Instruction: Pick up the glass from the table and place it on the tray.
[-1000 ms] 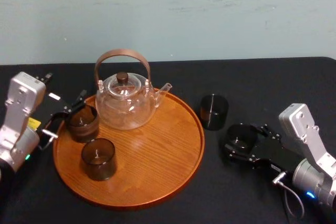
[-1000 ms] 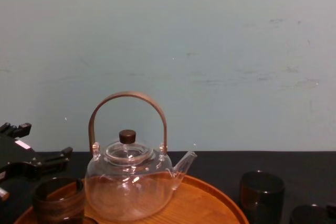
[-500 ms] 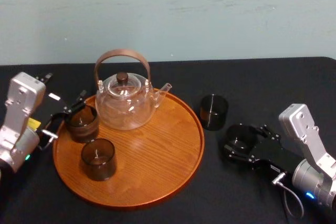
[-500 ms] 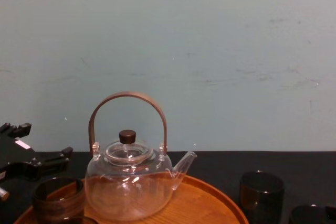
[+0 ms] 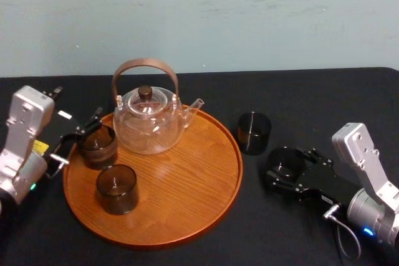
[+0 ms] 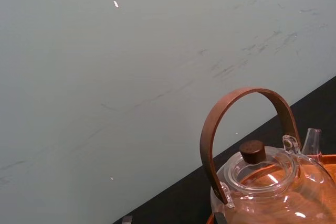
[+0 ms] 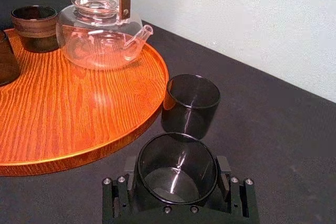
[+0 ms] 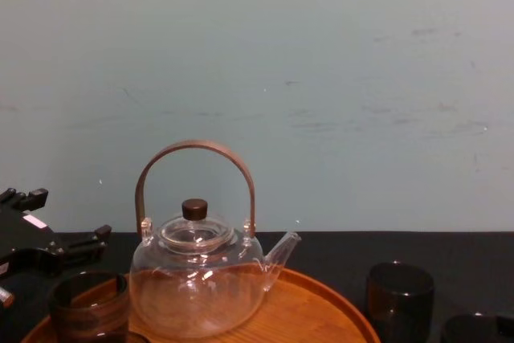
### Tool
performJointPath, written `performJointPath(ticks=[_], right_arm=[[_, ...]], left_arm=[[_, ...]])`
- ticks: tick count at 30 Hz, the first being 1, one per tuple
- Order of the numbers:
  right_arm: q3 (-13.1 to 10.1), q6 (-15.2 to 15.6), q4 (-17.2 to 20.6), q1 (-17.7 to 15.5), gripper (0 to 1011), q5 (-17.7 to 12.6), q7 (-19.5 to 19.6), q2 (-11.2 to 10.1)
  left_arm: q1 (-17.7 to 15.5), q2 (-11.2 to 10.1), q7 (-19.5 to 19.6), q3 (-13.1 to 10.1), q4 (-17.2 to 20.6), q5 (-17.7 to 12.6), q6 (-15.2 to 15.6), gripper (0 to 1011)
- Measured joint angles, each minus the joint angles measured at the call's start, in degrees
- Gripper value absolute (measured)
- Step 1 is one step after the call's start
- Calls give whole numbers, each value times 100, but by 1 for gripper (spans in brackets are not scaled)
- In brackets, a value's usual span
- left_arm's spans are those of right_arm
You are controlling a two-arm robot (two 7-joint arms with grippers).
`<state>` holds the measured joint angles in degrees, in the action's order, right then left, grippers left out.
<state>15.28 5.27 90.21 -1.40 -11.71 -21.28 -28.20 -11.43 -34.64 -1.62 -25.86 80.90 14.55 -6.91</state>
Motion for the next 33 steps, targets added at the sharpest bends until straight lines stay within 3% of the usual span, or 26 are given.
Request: performJointPath(ticks=[15,29,33], right_arm=[[-35,64,196,-64,918,-32,-66,-63],[107,304,1168,-192,918,-6,-180,-214],[182,363,1261,-138,918,4,-208,-208]], left_arm=[[0,0,0,0,0,0,0,1001],[0,0,0,0,0,0,0,1002],[0,0,0,0,0,0,0,1001]])
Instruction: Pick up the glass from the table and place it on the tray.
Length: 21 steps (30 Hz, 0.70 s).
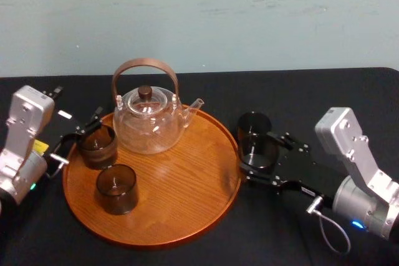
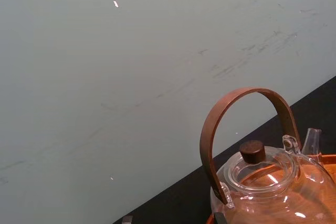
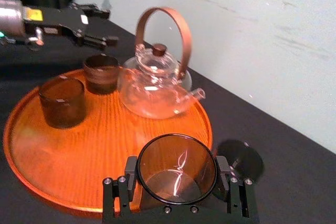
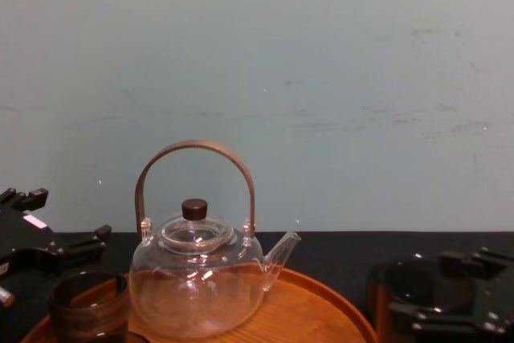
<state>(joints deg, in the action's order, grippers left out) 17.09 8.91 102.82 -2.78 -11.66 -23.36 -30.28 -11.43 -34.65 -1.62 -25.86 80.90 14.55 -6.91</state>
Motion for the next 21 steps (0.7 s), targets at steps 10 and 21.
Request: performJointPath(ticks=[10,21], right_arm=[[388,297,89,369,918,58,-133,104],[917,405,-176,754,918,296,-178,340]], left_arm=[[0,0,0,0,0,0,0,1001],[0,0,0,0,0,0,0,1001]])
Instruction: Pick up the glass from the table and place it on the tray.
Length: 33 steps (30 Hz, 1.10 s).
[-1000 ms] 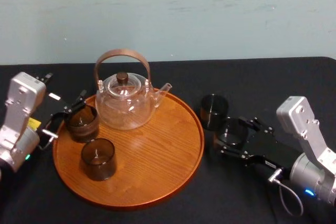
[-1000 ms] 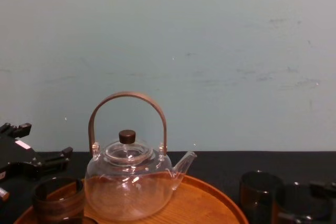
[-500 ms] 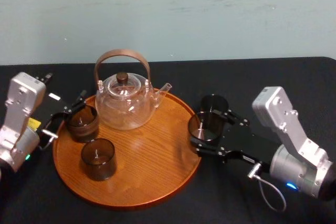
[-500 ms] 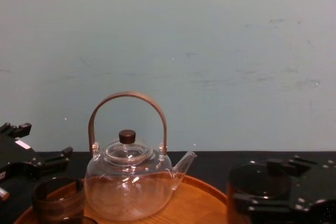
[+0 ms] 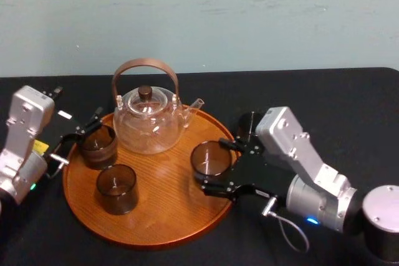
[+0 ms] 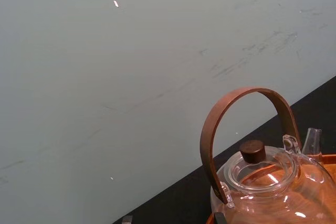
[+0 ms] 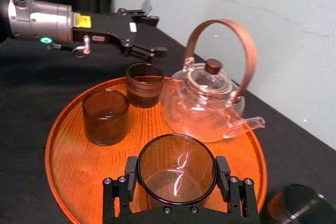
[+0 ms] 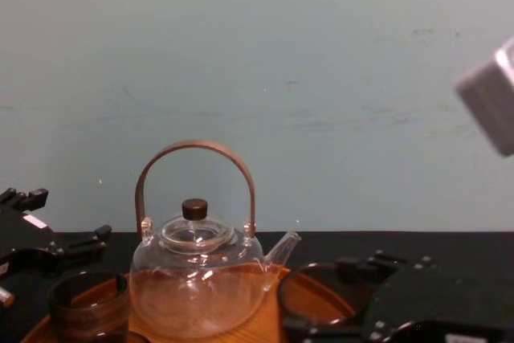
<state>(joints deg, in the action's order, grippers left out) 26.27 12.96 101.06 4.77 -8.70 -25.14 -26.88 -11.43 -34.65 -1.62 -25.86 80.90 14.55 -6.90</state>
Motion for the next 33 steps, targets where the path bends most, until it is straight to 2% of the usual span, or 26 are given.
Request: performJointPath(ticks=[4,14,33], right_arm=[[161,-55,-130,90,918,96,-20,93],[400,-176,-421,289,918,240,-69,316],[600,-245,-861,556,918,261,-173,589]], left_arm=[[0,0,0,0,0,0,0,1001],[0,0,0,0,0,0,0,1001],[0,0,0,0,0,0,0,1001]])
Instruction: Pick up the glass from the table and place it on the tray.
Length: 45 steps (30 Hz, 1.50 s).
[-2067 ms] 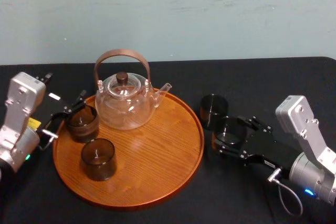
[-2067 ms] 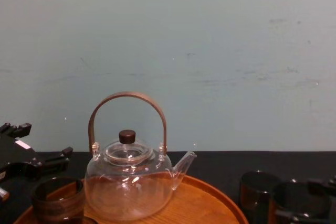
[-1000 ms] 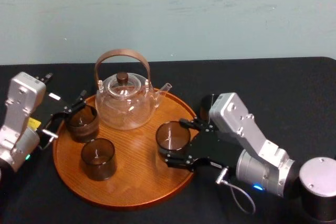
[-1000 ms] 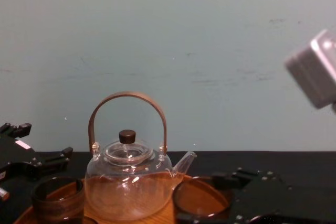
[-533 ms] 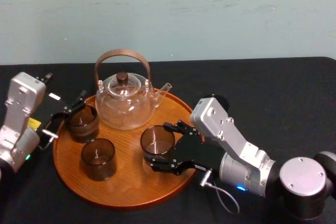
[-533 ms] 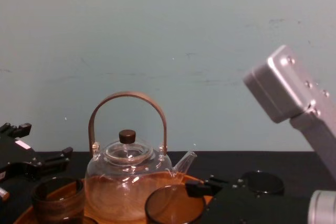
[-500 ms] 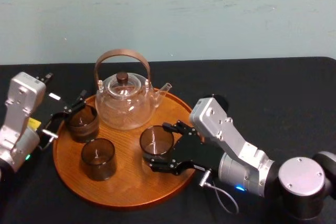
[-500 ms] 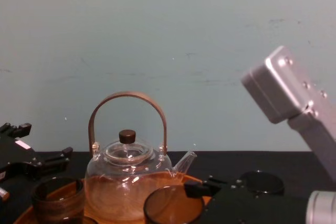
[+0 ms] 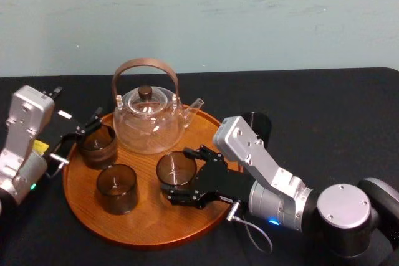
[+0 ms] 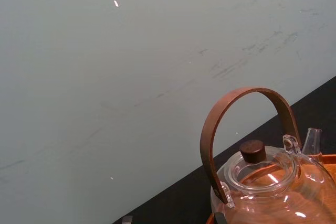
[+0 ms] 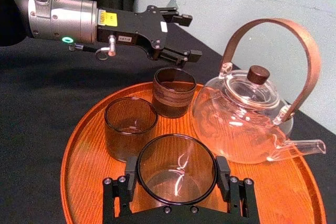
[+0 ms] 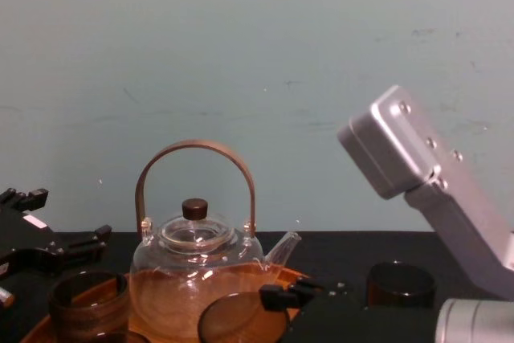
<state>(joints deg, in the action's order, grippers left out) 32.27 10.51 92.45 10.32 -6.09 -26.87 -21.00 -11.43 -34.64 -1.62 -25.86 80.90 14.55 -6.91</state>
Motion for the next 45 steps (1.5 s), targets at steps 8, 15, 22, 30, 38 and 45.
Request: performJointPath(ticks=[8,15,22,30,38,45], right_arm=[[82,-10,-170,76,918,-4,-36,69],[126,-11,-303,114,918,-20,-65,110],[173,1,-416,138,918,-44,-89,139],[230,53,-492,165,918,-24,-91,163],[223,53,-492,165,918,-24,-89,161],[219,52,-492,164,974,-25,-85,159]], left_arm=[[0,0,0,0,0,0,0,1001],[0,0,0,0,0,0,0,1001],[0,0,0,0,0,0,0,1001],[0,0,0,0,0,0,0,1001],[0,0,0,0,0,0,0,1001],[0,0,0,0,0,0,0,1001]])
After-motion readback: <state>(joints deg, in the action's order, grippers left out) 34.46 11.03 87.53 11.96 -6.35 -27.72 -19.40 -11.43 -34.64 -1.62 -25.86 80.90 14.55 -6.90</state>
